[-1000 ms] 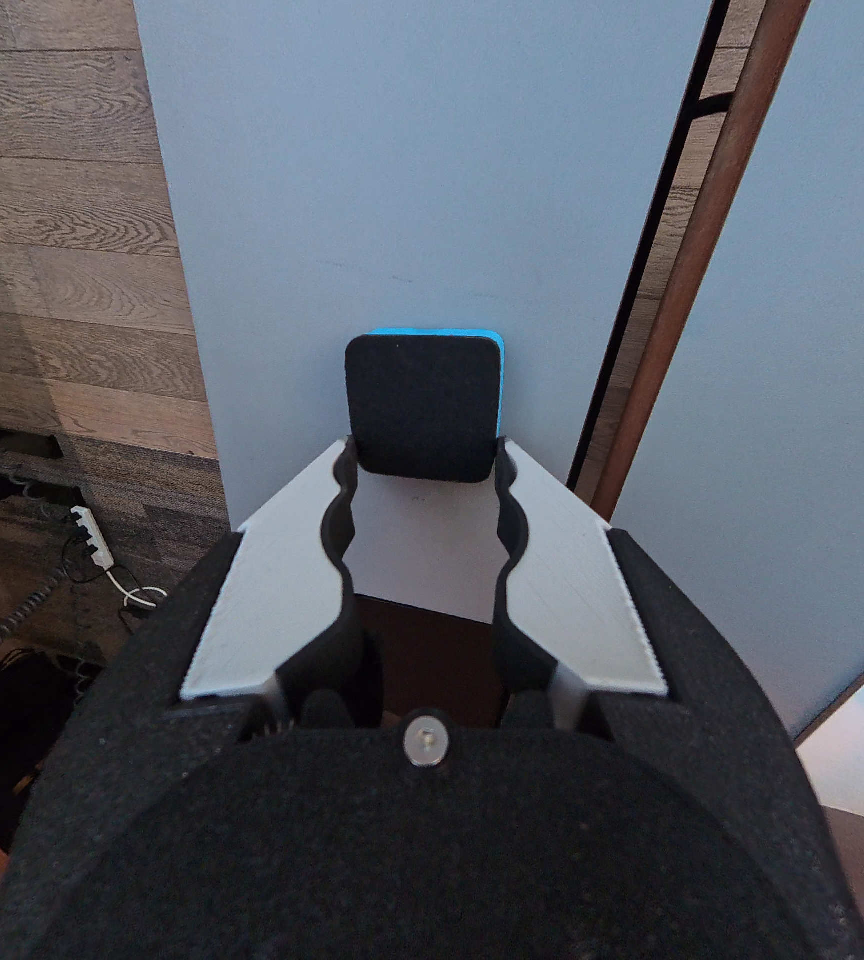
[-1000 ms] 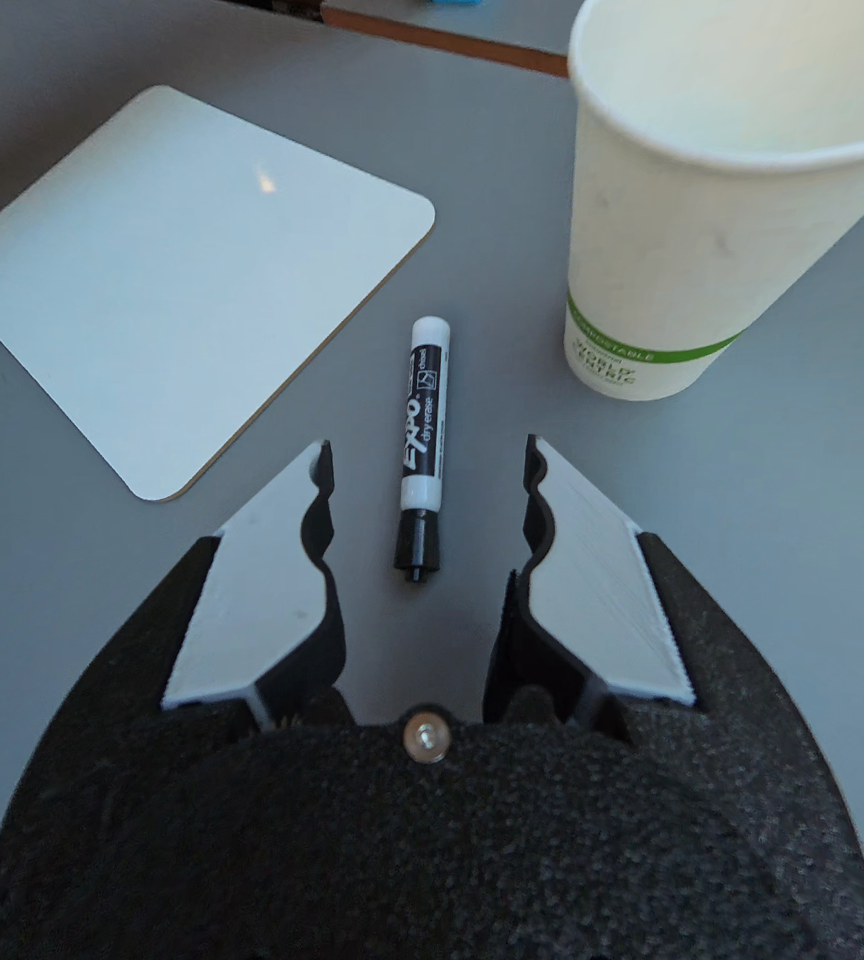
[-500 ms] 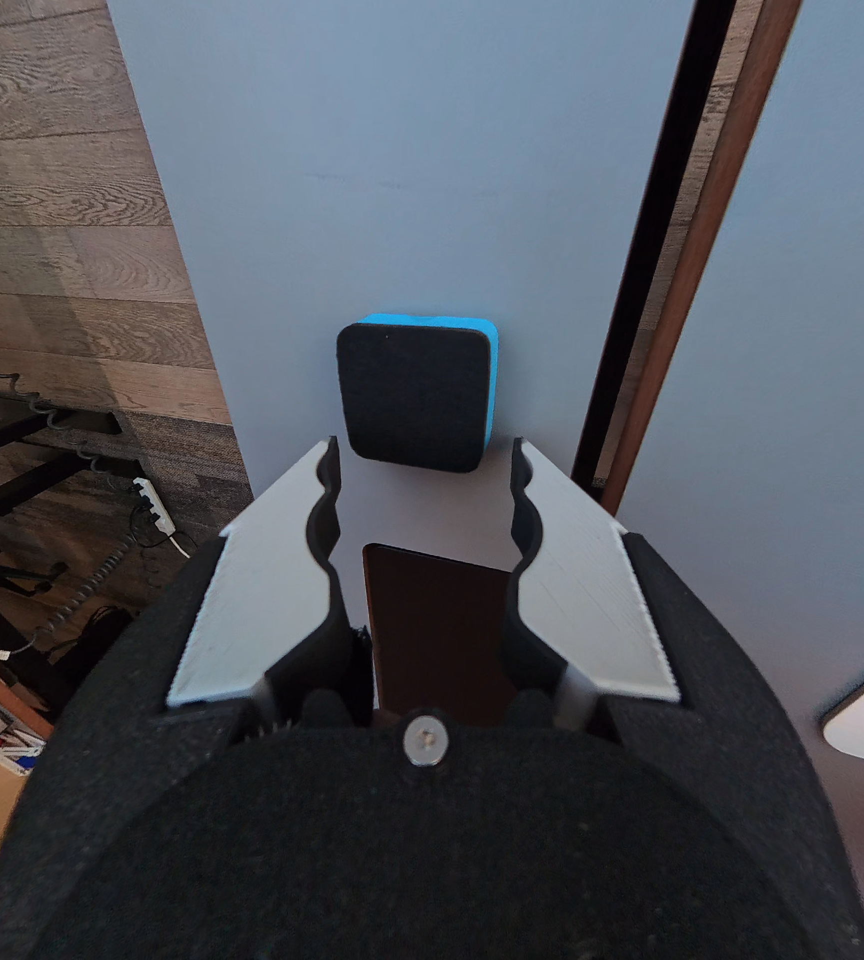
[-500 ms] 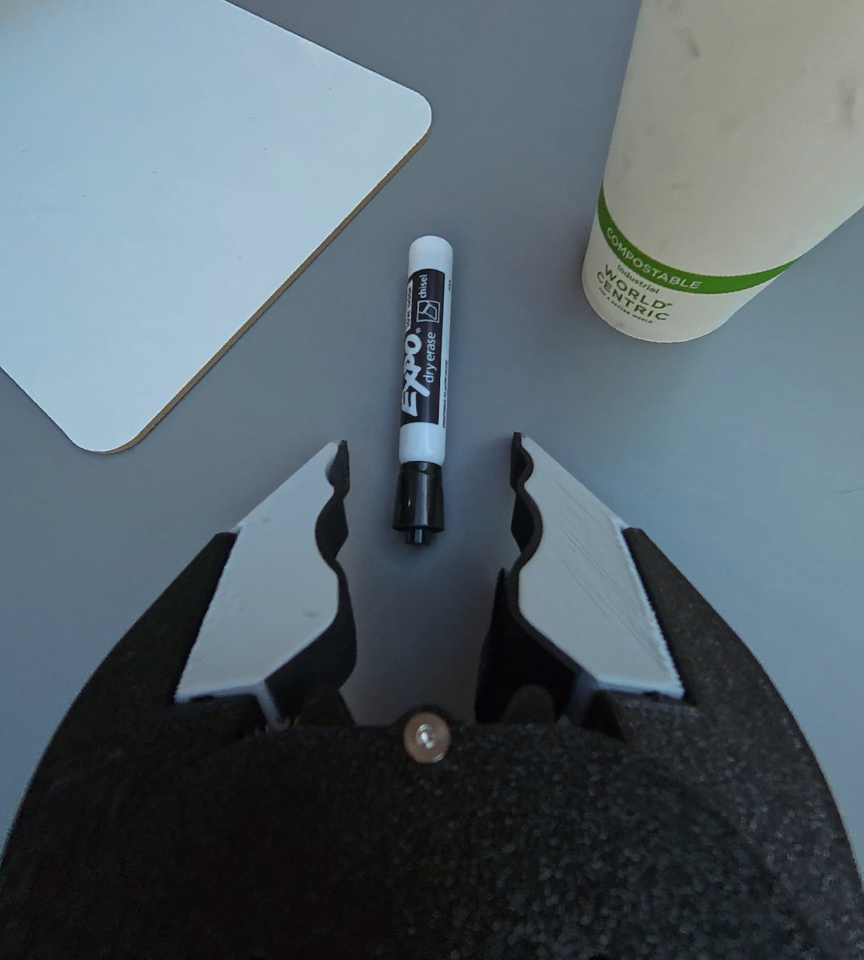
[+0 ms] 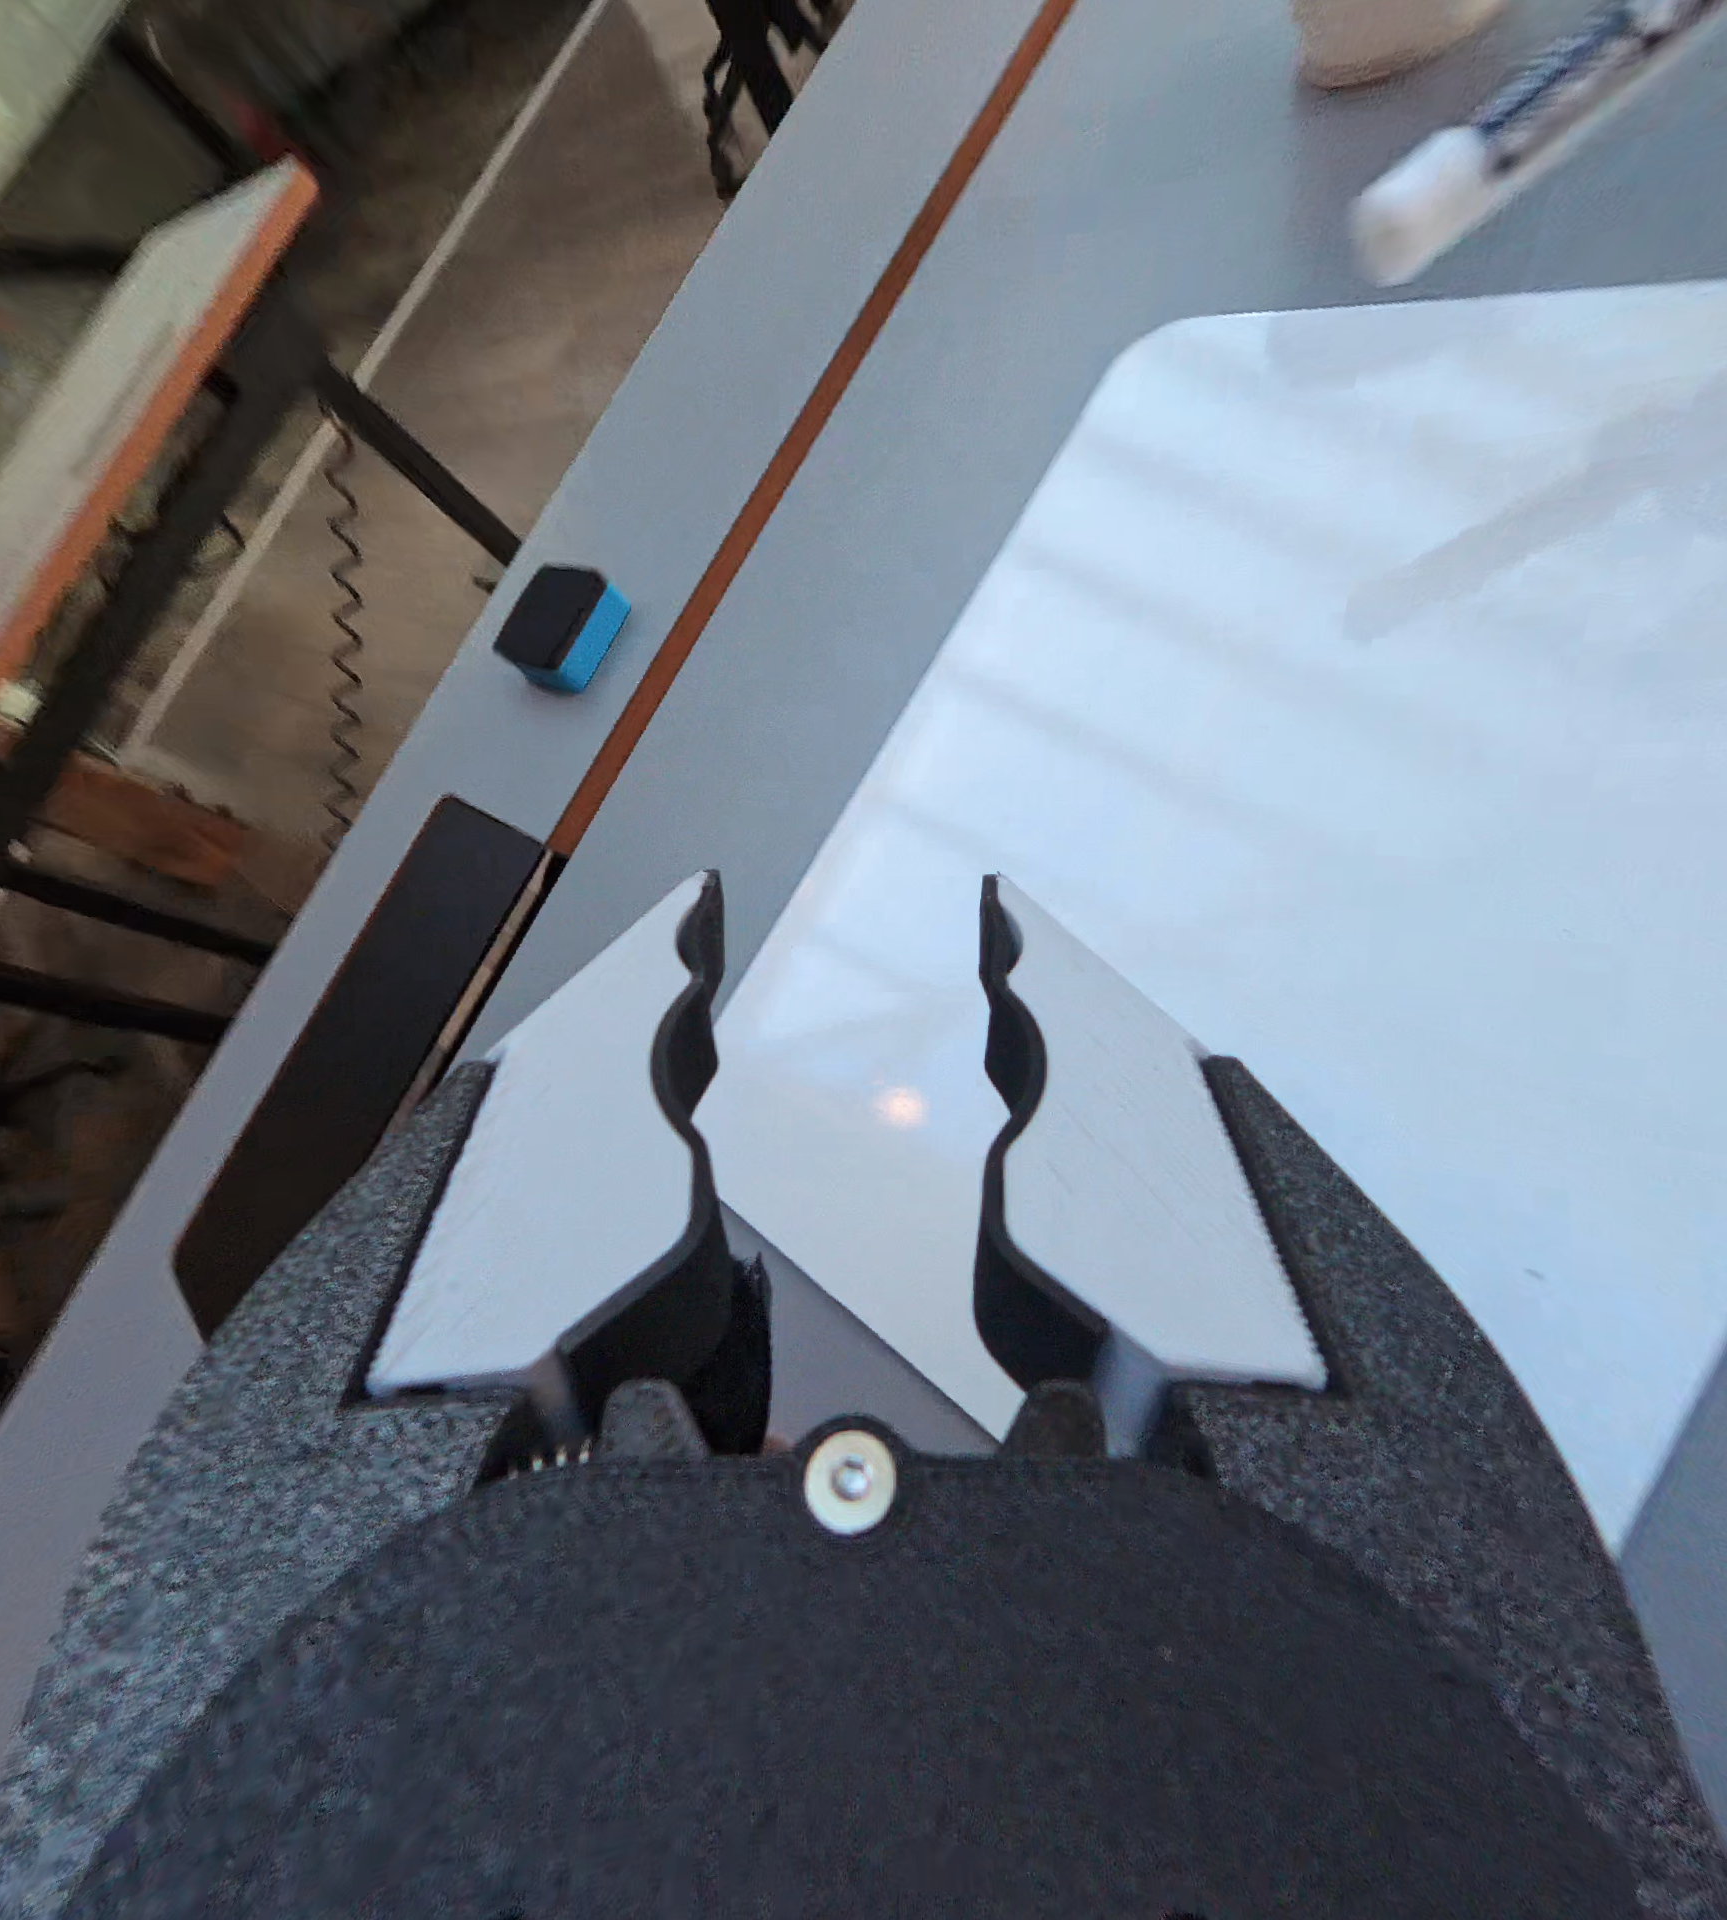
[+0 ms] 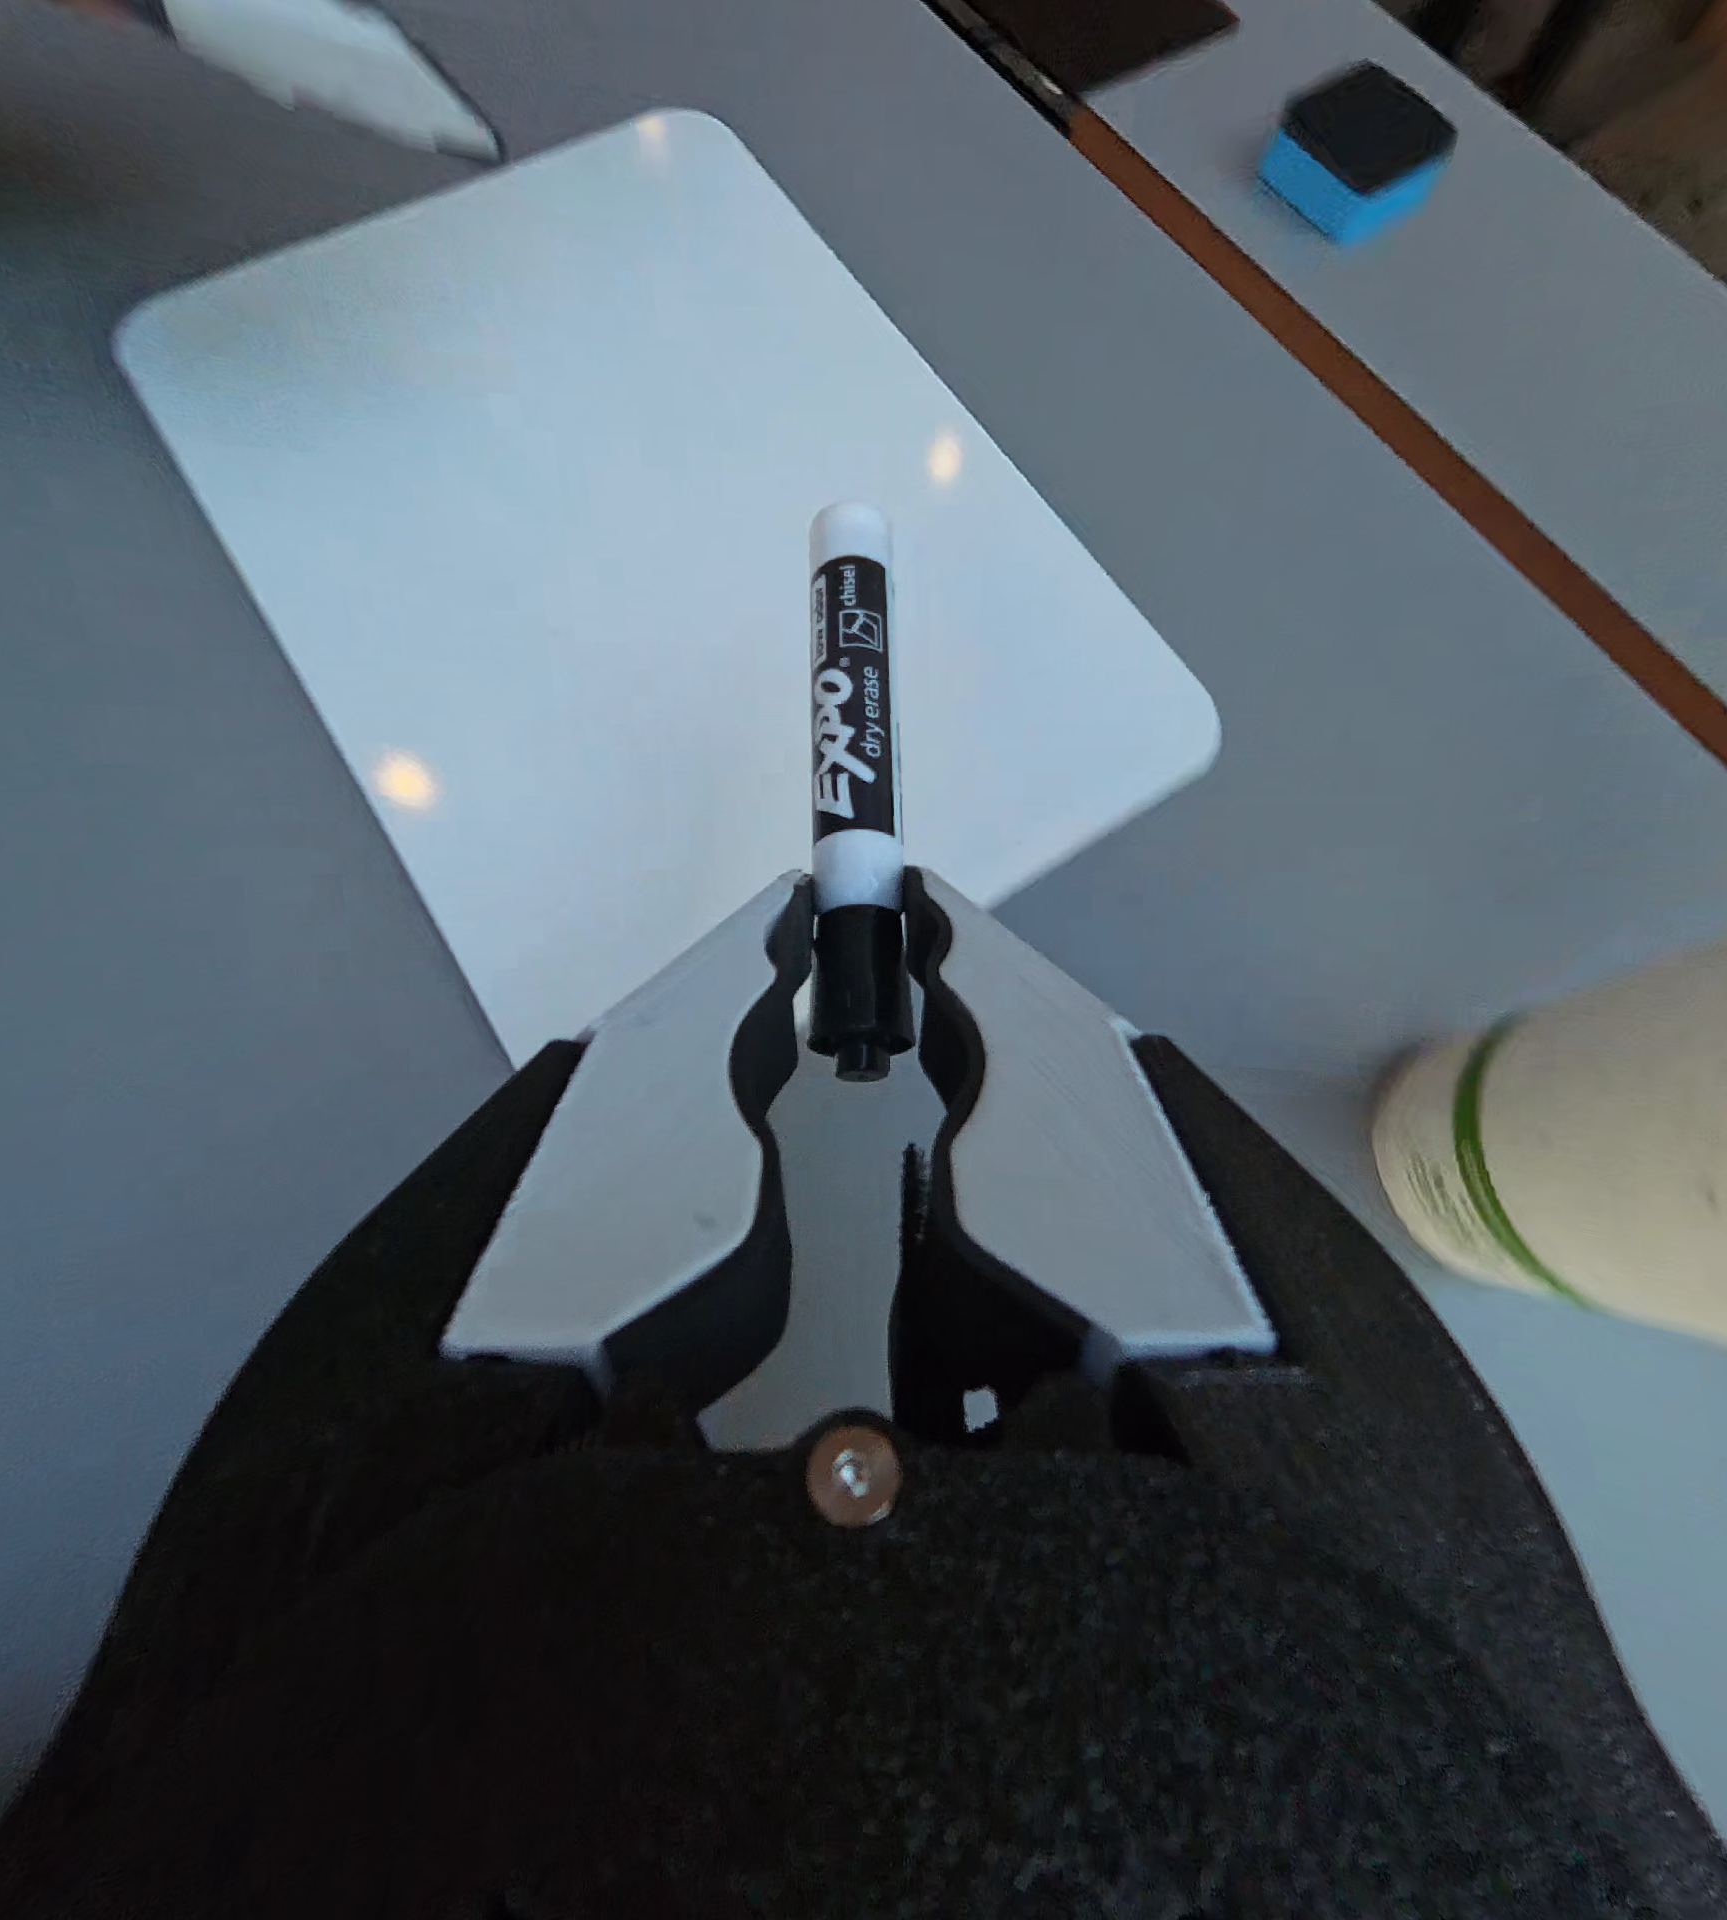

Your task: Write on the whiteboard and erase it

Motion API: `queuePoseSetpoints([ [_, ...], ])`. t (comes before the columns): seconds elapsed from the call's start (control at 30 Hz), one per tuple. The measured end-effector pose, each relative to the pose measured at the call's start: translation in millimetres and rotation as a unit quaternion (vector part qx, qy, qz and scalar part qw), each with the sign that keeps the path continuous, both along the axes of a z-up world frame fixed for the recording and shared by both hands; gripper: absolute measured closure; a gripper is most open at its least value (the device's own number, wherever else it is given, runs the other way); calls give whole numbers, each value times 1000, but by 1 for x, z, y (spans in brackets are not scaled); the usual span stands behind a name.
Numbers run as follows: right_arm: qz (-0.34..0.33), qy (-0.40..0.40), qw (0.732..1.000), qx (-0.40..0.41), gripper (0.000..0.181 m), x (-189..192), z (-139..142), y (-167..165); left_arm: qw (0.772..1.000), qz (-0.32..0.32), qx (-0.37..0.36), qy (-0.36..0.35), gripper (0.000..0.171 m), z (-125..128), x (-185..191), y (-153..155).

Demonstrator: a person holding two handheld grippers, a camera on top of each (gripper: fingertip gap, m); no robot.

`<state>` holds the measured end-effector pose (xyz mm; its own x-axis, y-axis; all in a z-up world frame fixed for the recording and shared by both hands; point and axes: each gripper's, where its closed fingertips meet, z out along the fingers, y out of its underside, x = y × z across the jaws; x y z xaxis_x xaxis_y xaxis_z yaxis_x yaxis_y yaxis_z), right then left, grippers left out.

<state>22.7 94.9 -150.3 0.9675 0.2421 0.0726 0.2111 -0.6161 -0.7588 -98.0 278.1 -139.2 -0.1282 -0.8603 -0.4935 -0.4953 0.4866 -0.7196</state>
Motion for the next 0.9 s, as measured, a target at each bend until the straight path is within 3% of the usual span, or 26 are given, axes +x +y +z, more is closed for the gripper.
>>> queuePoseSetpoints([
  [0.07,65,-6,998,-8,165,-43,14,27,993,-29,114,-30,114,0,-16,-37],
  [0.13,114,-10,993,-24,165,-78,21,49,976,-24,203,-72,111,9,-26,-52],
  [0.2,138,-26,990,-18,165,-100,27,68,971,-26,217,-97,111,12,-35,-62],
  [0.27,148,-26,988,14,165,-115,38,84,969,2,217,-116,110,20,-46,-53],
  [0.33,157,17,981,113,165,-130,64,99,986,24,112,-125,112,23,-55,-44],
  [0.4,181,134,948,223,165,-150,95,103,986,9,-81,-145,120,28,-60,-50],
  [0.43,194,163,937,239,165,-159,96,103,969,-2,-187,-161,121,37,-61,-52],
  [0.5,191,133,945,228,165,-168,76,110,907,-52,-376,-184,120,62,-66,-61],
  [0.53,203,137,945,216,165,-177,69,111,879,-66,-427,-201,123,74,-69,-59],
  [0.57,214,151,942,209,165,-187,65,111,865,-76,-448,-212,126,80,-71,-57],
  [0.6,216,152,944,198,165,-193,58,113,866,-82,-445,-214,134,80,-71,-57],
  [0.67,218,112,956,161,165,-201,36,119,888,-86,-403,-203,150,74,-68,-63],
  [0.83,205,115,966,106,164,-211,6,128,954,-71,-249,-152,153,50,-55,-75],
  [0.9,197,124,965,117,151,-209,9,128,966,-58,-210,-140,152,43,-53,-75],
])
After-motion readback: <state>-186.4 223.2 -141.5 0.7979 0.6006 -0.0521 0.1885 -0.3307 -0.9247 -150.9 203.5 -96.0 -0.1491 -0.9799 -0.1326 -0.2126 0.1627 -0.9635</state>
